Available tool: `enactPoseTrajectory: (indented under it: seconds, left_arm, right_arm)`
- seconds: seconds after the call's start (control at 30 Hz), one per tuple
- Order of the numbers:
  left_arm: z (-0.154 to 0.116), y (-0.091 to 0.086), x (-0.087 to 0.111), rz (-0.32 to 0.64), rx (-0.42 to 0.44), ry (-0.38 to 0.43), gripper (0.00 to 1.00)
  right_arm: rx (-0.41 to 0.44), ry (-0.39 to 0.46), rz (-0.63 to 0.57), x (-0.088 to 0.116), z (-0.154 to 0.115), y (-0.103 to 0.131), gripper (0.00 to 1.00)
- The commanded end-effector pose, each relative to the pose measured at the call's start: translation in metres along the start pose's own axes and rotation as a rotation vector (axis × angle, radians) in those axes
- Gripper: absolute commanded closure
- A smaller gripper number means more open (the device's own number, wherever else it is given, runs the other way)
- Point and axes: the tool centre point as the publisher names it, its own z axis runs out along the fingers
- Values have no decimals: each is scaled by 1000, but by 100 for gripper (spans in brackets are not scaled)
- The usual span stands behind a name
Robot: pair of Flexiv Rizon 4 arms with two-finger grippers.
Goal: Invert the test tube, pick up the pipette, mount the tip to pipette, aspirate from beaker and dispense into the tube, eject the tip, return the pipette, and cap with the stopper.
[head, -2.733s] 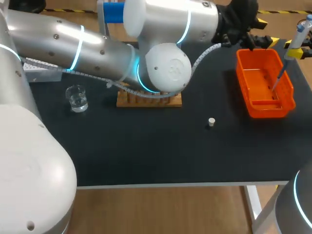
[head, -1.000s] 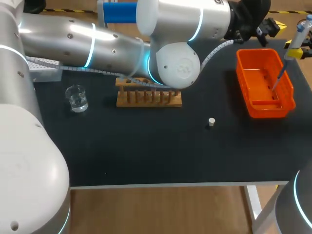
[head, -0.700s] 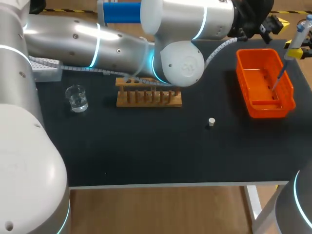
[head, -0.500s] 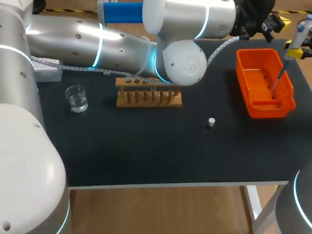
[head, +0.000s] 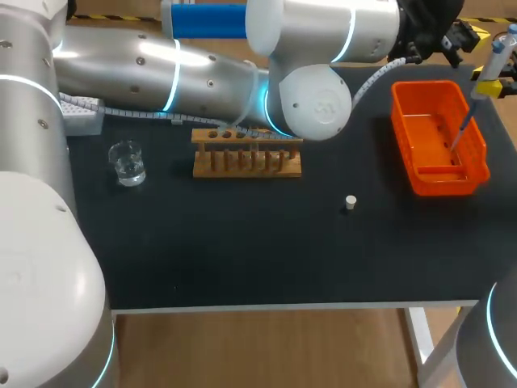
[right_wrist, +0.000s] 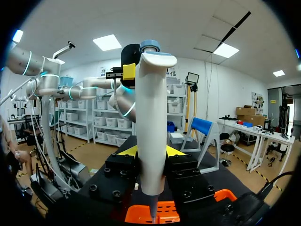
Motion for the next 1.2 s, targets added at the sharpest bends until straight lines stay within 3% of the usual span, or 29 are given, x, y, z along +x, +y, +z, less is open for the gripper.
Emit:
enactPoseTrajectory:
  seconds: [0.03,1.2]
  left_arm:
    - [1,4,-4,0,92,96,100]
    - [1,4,-4,0,92,96,100]
  right_arm:
    - [0,4,0,-1,-2,0,100]
    - [-11,10,-49,-5,-4,24,100]
